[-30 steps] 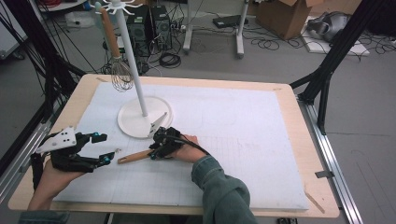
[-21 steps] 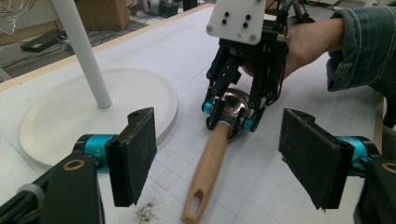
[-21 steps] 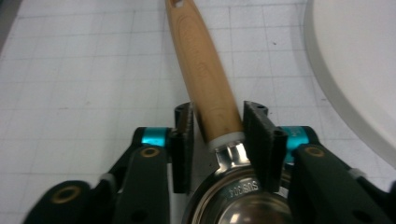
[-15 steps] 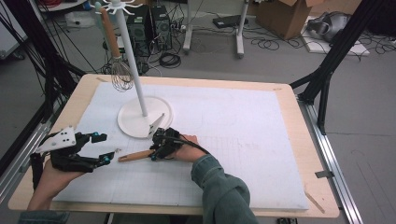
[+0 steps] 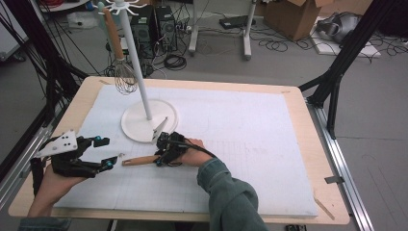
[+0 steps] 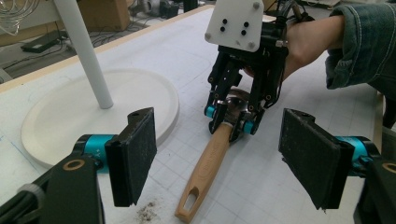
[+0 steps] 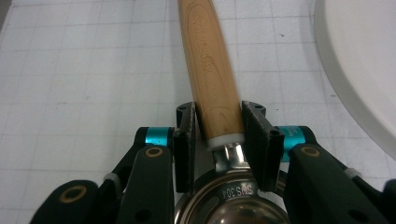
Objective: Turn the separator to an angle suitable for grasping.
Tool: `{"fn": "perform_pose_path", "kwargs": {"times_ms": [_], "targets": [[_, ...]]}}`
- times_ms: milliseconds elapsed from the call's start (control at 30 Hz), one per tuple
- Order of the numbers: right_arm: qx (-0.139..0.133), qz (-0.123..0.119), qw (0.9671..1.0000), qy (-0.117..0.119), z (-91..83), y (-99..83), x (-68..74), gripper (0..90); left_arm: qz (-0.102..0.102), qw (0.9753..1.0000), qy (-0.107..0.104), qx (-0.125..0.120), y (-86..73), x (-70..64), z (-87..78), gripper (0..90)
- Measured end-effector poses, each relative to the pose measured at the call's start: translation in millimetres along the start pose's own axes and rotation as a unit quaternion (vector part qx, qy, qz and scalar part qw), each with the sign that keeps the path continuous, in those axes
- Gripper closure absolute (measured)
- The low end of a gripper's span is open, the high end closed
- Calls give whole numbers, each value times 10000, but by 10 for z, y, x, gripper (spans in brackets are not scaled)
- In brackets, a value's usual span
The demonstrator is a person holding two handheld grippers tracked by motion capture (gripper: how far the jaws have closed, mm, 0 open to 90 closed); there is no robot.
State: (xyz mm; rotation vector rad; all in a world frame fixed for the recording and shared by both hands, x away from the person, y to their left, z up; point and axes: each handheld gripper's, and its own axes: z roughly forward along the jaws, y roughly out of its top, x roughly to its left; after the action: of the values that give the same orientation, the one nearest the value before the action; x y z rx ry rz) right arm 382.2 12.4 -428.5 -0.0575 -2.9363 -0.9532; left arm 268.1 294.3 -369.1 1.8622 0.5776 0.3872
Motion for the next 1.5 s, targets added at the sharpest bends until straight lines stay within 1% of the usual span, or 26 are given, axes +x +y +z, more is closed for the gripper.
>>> {"fn": "perform_pose_path", "kwargs": {"times_ms": [133, 200, 267, 300, 333, 500, 567, 600, 667, 700, 833, 900, 967, 1033, 1133, 1267, 1367, 1500], "targets": [[20, 44, 10000, 12, -14, 12, 2, 684, 4, 10000, 24, -16, 1, 2, -19, 280], [55, 75, 10000, -33, -29, 23, 3, 694, -1, 10000, 31, -17, 1, 4, -23, 280], [70, 42, 10000, -33, -30, 27, 6, 695, -5, 10000, 31, -12, -1, 4, -20, 280], [136, 116, 9998, -27, -38, 31, 20, 696, 6, 10000, 16, 10, -1, 3, -16, 280], [115, 90, 9999, -46, -36, 35, 18, 696, 9, 10000, 18, 15, -2, 3, -16, 280], [186, 125, 9997, -15, -45, 42, 22, 697, -7, 10000, 37, -20, -4, 7, -31, 280], [161, 160, 9997, -29, -47, 42, 22, 699, 3, 10000, 43, -16, -3, 9, -35, 280], [179, 252, 9995, -11, -55, 39, 20, 699, -4, 10000, 41, -19, -4, 7, -34, 280], [167, 313, 9994, -13, -57, 32, 11, 698, 6, 10000, 28, -2, -6, 5, -30, 280], [150, 267, 9995, -11, -56, 30, -1, 698, 5, 10000, 25, 2, -5, 4, -26, 280], [209, 237, 9995, 4, -38, 22, -6, 688, 3, 10000, 21, -9, -3, 3, -27, 280], [252, 104, 9996, -11, -20, 26, 0, 683, 6, 10000, 14, -10, -4, 5, -27, 280], [269, -102, 9996, -57, -6, 34, 11, 679, -7, 10000, 12, 5, -7, 5, -21, 280], [285, -222, 9993, -89, -4, 38, 12, 679, -7, 10000, -4, 11, -9, 4, -5, 280], [314, -131, 9994, -107, -2, 42, 32, 691, -6, 10000, -19, 36, -11, 4, 5, 280], [338, -79, 9993, -165, -9, 53, 46, 696, -16, 10000, -15, 7, -11, 0, -5, 280], [286, -4, 9995, -152, -28, 51, 46, 699, -18, 10000, -15, -5, -9, -2, -12, 281], [204, -4, 9997, -123, -68, 58, 53, 703, -17, 10000, 3, -8, -11, 3, -22, 281]]}}
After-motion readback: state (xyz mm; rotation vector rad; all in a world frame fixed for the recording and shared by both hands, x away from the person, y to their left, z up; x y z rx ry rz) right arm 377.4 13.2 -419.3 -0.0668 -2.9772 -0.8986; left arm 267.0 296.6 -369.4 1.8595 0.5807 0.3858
